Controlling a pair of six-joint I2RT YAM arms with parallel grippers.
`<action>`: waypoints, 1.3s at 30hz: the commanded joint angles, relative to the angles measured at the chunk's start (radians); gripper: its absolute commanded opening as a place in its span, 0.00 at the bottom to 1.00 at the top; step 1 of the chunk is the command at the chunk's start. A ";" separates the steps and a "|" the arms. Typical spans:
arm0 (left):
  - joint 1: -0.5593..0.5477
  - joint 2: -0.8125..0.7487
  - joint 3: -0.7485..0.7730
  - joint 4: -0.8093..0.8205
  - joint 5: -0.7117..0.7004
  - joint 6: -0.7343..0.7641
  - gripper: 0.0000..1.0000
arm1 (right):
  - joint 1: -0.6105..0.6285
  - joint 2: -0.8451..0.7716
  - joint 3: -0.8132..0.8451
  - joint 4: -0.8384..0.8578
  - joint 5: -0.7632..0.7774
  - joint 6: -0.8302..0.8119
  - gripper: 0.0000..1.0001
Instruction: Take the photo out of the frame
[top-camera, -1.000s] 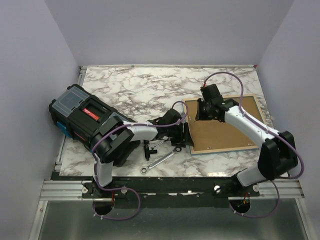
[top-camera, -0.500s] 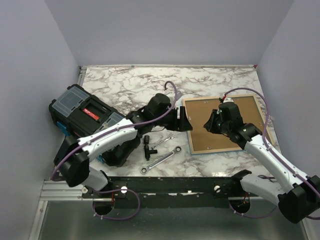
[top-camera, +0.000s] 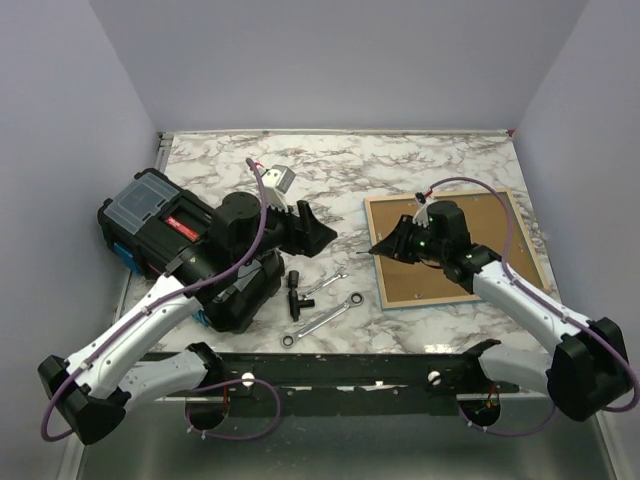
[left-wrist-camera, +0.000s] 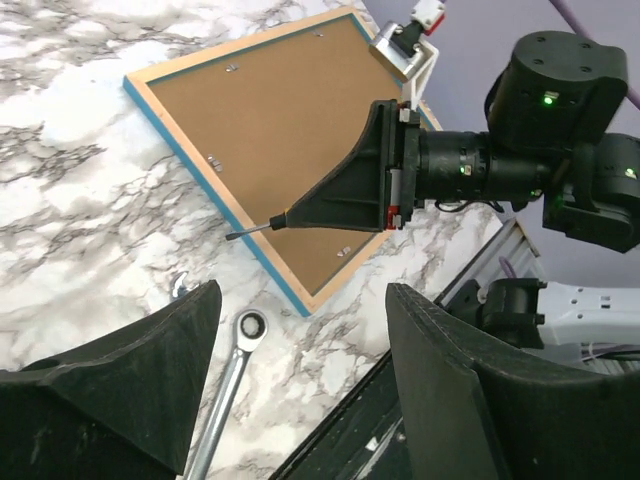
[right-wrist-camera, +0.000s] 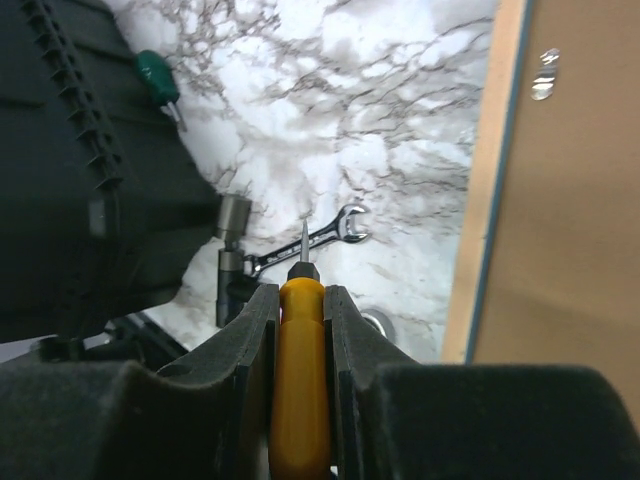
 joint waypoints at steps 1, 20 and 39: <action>0.009 -0.082 -0.037 -0.073 -0.063 0.075 0.69 | 0.010 0.076 -0.051 0.214 -0.154 0.119 0.01; 0.019 -0.221 -0.054 -0.167 -0.080 0.217 0.73 | 0.274 0.315 0.000 0.306 -0.117 0.138 0.01; 0.018 -0.212 -0.078 -0.147 -0.056 0.159 0.73 | 0.480 0.535 0.108 0.416 -0.264 0.042 0.01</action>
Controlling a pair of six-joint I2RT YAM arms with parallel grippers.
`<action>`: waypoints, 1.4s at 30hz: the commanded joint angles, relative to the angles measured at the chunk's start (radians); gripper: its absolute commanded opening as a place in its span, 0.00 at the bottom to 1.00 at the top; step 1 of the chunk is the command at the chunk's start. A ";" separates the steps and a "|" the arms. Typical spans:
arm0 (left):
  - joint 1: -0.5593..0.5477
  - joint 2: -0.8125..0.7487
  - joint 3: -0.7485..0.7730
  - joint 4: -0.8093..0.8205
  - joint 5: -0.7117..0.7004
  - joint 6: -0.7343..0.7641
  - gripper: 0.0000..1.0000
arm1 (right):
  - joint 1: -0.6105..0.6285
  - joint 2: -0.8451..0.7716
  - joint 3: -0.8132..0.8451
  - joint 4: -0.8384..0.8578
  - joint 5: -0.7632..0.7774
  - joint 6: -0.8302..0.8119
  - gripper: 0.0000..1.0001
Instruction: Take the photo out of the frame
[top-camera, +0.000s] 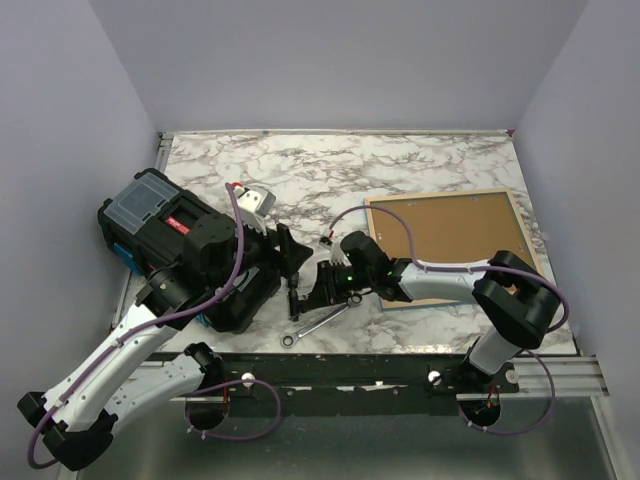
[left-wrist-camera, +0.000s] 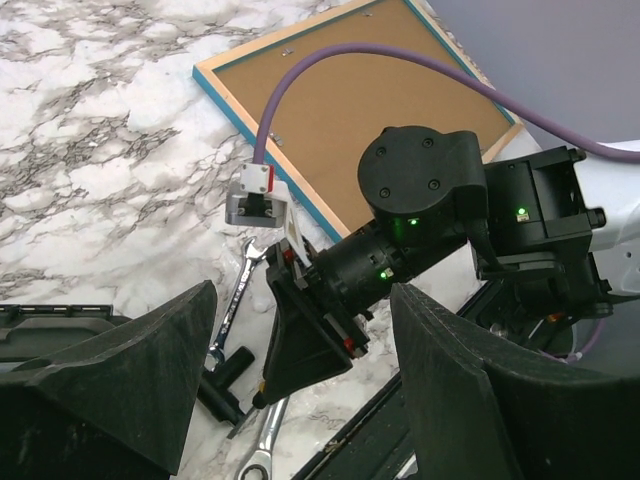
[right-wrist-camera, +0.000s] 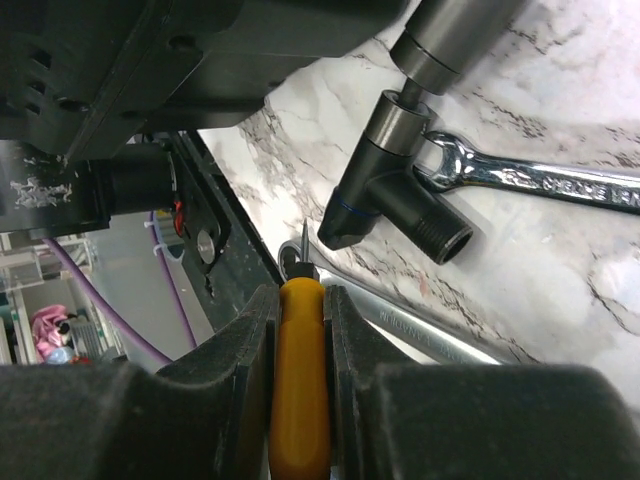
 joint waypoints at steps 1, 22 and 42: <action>0.006 0.019 0.007 0.009 0.010 -0.014 0.73 | 0.027 0.049 0.051 0.048 -0.047 -0.037 0.01; 0.007 -0.067 -0.015 0.037 -0.198 -0.053 0.73 | 0.071 0.125 0.062 0.099 -0.102 -0.078 0.05; 0.007 -0.088 -0.027 0.045 -0.222 -0.083 0.73 | 0.070 0.178 0.062 0.029 -0.040 -0.138 0.38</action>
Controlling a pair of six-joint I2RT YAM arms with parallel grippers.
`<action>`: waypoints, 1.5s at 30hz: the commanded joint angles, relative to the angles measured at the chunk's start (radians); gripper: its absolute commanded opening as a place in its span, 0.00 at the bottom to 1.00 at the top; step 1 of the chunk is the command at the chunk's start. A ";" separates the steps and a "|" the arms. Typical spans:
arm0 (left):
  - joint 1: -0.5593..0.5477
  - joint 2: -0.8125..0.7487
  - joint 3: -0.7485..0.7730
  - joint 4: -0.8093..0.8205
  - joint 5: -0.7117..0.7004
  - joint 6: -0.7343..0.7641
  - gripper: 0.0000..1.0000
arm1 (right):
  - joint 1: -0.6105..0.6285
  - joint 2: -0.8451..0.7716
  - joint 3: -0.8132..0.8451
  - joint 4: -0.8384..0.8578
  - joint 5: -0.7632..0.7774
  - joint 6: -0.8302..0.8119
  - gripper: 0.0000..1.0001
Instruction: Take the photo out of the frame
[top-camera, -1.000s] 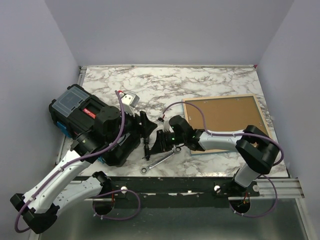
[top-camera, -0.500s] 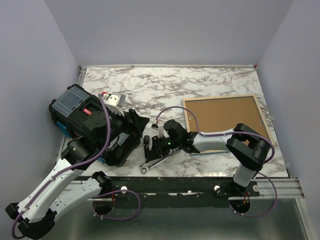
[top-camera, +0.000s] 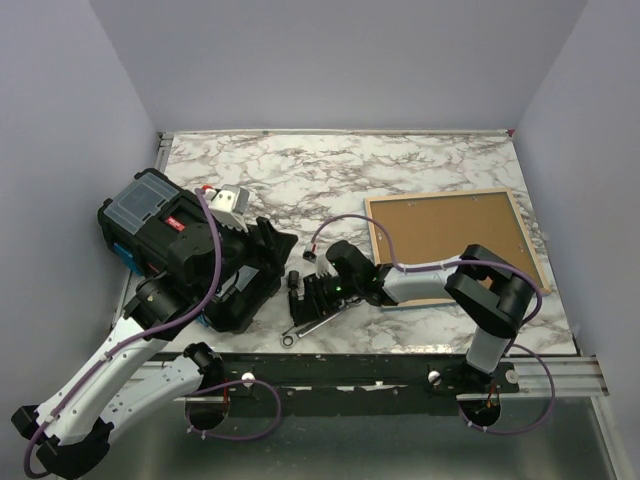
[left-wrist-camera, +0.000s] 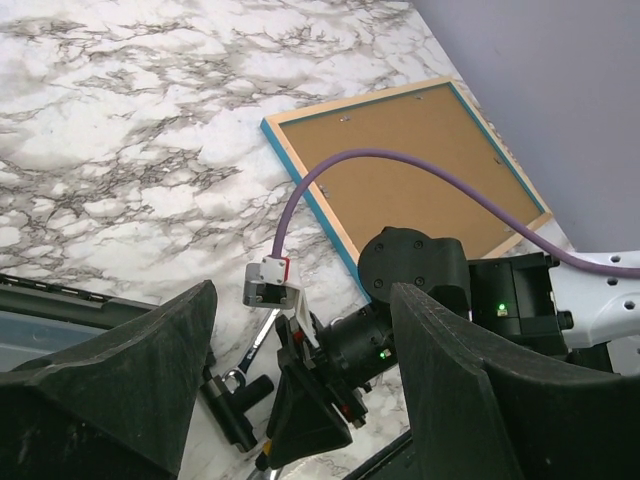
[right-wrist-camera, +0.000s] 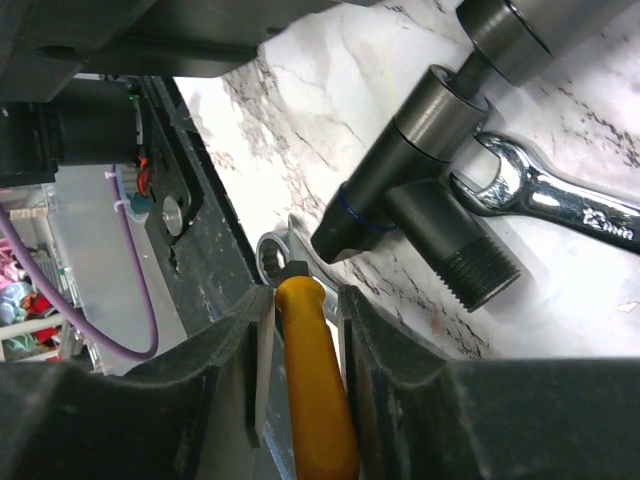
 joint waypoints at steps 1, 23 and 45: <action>0.005 -0.003 -0.004 0.027 -0.020 -0.014 0.73 | 0.005 0.030 0.014 -0.036 0.039 -0.032 0.41; 0.005 0.017 0.013 0.029 -0.007 -0.018 0.73 | 0.005 -0.070 0.066 -0.293 0.366 -0.047 0.75; 0.005 0.100 -0.012 0.083 0.055 -0.063 0.80 | 0.000 -0.415 0.102 -0.766 0.984 0.020 0.82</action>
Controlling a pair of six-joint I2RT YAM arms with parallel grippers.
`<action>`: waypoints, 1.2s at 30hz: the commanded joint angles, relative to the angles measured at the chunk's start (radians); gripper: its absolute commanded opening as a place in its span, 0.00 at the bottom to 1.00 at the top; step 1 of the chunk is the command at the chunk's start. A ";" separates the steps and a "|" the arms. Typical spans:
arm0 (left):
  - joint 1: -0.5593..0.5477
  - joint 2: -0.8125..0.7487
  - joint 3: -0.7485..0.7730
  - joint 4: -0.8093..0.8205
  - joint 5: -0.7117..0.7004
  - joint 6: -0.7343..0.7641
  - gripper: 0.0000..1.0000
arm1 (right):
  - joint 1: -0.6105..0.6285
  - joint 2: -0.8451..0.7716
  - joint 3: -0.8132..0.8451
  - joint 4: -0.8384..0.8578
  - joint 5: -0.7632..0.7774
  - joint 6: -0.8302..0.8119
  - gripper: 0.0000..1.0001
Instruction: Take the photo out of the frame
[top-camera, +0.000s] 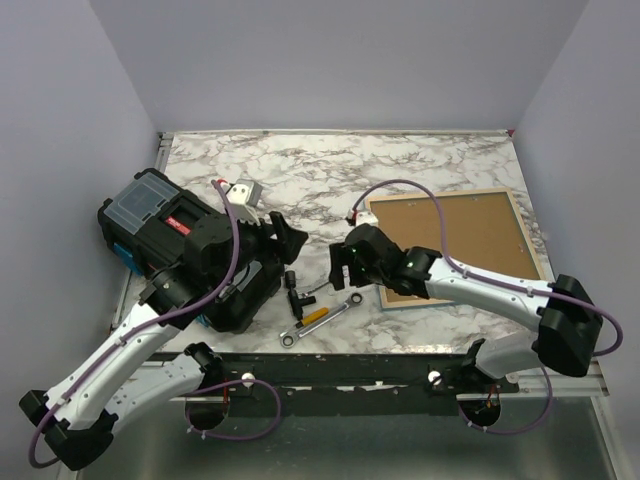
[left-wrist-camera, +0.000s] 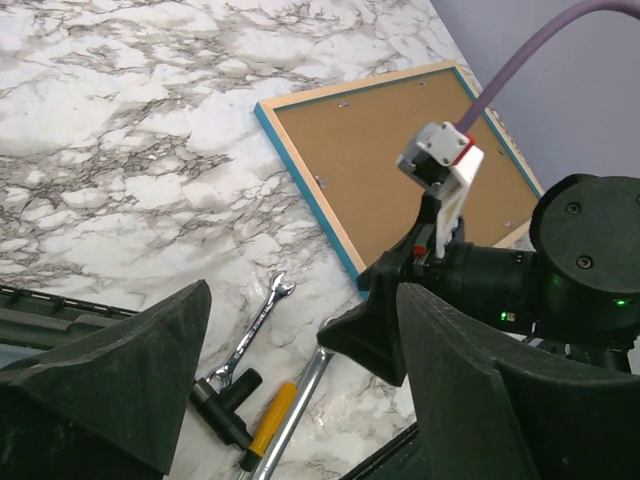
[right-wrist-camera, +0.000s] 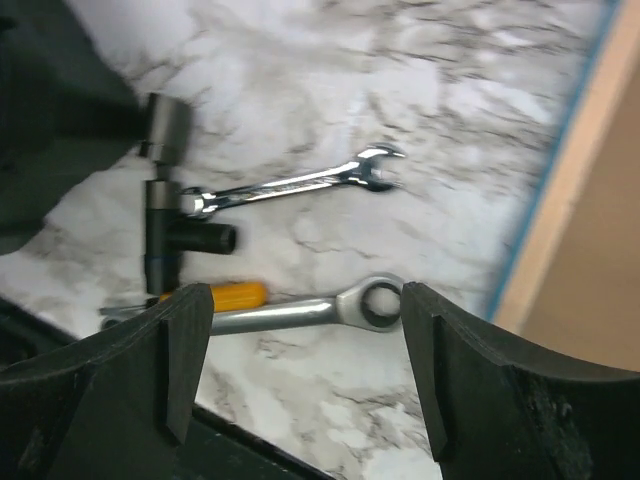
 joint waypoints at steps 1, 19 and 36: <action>0.006 0.030 -0.012 0.048 0.049 -0.041 0.82 | -0.002 -0.078 -0.054 -0.177 0.287 0.104 0.82; 0.009 0.297 0.026 0.047 0.119 -0.314 0.98 | -0.013 -0.153 -0.174 -0.395 0.402 0.374 0.84; 0.028 0.335 -0.087 0.208 0.300 -0.340 0.98 | -0.015 -0.049 -0.141 -0.218 0.367 0.185 0.83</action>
